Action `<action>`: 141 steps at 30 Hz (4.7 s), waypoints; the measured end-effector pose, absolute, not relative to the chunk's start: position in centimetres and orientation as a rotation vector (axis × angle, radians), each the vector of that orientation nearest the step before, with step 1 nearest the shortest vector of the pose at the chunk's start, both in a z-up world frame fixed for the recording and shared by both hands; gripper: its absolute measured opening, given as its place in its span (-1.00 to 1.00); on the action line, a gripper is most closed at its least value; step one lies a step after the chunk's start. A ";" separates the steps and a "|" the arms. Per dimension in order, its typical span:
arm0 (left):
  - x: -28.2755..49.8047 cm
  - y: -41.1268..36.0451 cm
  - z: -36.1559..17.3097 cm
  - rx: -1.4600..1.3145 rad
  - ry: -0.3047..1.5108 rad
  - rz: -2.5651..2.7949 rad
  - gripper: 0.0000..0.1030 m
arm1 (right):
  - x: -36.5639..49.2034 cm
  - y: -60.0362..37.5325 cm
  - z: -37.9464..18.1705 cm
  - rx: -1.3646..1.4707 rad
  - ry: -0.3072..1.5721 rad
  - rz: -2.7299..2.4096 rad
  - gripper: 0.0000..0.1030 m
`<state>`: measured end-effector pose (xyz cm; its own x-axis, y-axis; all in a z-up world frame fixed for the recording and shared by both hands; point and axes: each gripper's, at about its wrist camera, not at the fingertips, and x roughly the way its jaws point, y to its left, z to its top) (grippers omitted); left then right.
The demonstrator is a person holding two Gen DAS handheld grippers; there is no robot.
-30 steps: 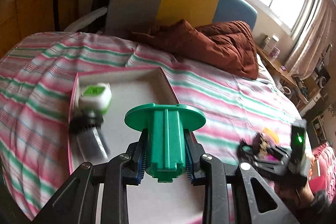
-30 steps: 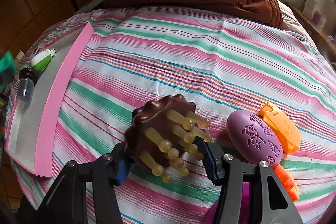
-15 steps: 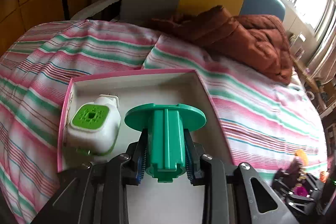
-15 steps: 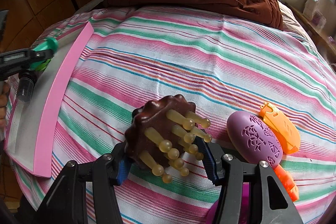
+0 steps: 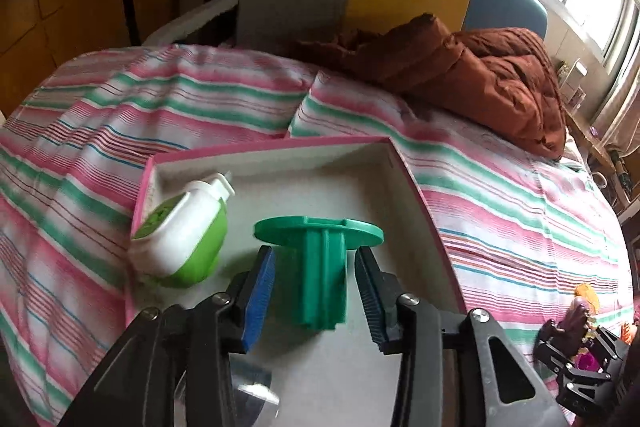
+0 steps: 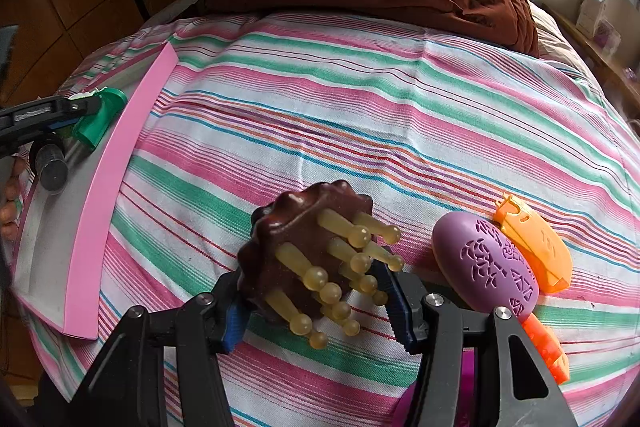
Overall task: Organize rigid objects
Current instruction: 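Lower the green stand into the tray and open the left gripper, then carry the brown spiky brush over the tray and open the right gripper, then grasp the magenta suction cup with the left gripper while the right gripper moves to the toys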
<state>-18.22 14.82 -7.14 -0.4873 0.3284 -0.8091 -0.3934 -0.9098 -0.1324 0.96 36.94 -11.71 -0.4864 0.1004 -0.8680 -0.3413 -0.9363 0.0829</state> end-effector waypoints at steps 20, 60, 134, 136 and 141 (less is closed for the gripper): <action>-5.3 12.2 -3.4 -1.100 0.197 2.437 -0.19 | 0.9 36.6 -11.7 -1.416 0.307 2.480 0.12; -3.2 4.4 -4.6 -1.166 0.145 2.497 -0.20 | -0.9 29.3 -6.4 -1.317 0.316 2.598 0.11; -0.6 8.1 -4.5 -1.128 0.308 2.430 -0.19 | 13.7 43.0 -2.9 -0.831 0.563 2.278 0.52; -0.5 8.4 -4.5 -1.125 0.316 2.423 -0.19 | 14.4 43.8 -2.6 -0.775 0.618 2.258 0.52; -0.1 9.2 -4.7 -1.121 0.331 2.399 -0.19 | 15.3 44.9 -2.7 -0.739 0.691 2.216 0.53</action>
